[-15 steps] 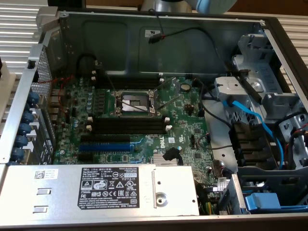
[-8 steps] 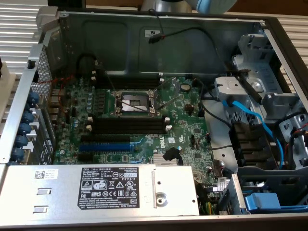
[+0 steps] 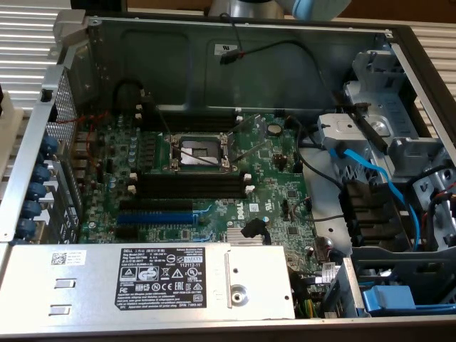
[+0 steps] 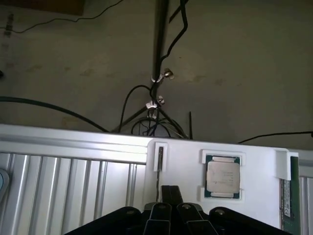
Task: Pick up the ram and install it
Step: 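Pick up the ram and move it above insertion slot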
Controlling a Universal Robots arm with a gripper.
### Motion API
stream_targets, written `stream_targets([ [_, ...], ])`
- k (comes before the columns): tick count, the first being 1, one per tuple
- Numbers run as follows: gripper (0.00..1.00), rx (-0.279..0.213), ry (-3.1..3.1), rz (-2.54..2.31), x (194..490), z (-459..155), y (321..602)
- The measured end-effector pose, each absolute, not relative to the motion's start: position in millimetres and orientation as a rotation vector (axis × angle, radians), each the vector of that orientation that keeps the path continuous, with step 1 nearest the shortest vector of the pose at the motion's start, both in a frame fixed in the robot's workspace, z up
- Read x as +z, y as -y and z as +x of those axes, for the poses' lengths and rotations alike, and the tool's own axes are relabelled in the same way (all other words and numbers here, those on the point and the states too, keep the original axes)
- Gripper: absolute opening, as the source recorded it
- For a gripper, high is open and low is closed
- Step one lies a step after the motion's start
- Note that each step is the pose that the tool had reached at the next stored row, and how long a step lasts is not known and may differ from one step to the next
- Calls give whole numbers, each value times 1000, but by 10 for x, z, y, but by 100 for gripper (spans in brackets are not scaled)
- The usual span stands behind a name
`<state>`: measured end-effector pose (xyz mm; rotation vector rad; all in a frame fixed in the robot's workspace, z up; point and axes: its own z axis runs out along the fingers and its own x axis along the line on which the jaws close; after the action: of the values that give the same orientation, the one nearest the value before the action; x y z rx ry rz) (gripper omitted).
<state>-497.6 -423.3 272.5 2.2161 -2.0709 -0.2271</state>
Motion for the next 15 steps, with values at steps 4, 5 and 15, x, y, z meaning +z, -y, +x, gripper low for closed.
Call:
stream_targets([
  [4,10,-304,2033,2173,2724,-4976,4245],
  [5,10,-321,2025,2164,2725,-4974,4256],
  [15,10,-344,2013,2150,2723,-4972,4314],
])
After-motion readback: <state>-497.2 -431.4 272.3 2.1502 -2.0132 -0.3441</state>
